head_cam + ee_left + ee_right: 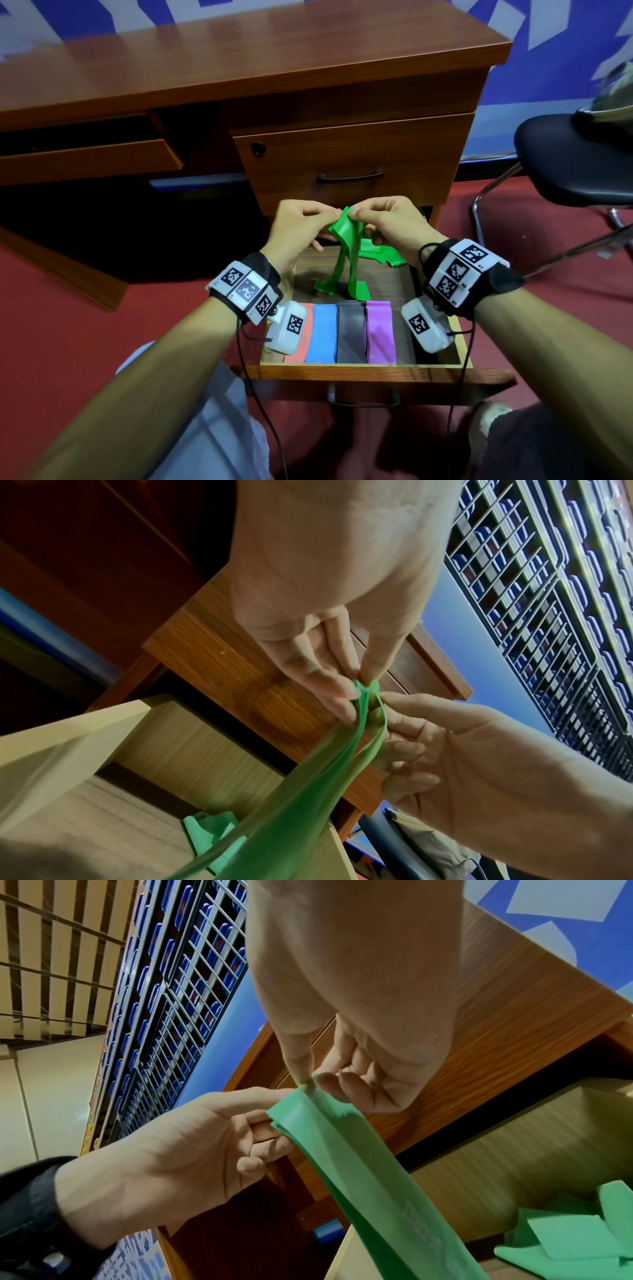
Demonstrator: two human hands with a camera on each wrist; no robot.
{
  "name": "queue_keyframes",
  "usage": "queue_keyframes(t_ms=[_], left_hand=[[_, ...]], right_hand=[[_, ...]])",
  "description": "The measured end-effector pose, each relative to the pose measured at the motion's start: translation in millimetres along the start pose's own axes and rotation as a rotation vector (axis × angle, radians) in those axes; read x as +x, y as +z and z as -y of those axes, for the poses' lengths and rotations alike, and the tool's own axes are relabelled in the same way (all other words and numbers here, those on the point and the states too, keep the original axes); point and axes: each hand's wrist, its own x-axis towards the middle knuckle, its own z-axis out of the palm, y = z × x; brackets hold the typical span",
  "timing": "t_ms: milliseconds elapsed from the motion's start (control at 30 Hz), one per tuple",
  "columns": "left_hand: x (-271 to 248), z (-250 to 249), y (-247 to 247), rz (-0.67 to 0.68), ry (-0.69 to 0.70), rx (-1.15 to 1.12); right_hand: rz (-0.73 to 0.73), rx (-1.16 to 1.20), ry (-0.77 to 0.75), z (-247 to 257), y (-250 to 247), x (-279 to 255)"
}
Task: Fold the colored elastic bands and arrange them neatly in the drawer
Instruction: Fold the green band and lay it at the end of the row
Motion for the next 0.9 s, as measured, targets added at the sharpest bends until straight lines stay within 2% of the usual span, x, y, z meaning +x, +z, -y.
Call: queue_keyframes(t_ms=[767, 900], left_hand=[[1.2, 5.2, -2.7, -0.016, 0.091, 0.114], [1.6, 7.4, -0.9, -0.079, 0.182, 0.224]], right_hand=[[-0.036, -0.049, -0.038, 2.1, 2.8, -3.0], [-0.077, -0.068, -0.072, 6.2, 6.3, -5.9]])
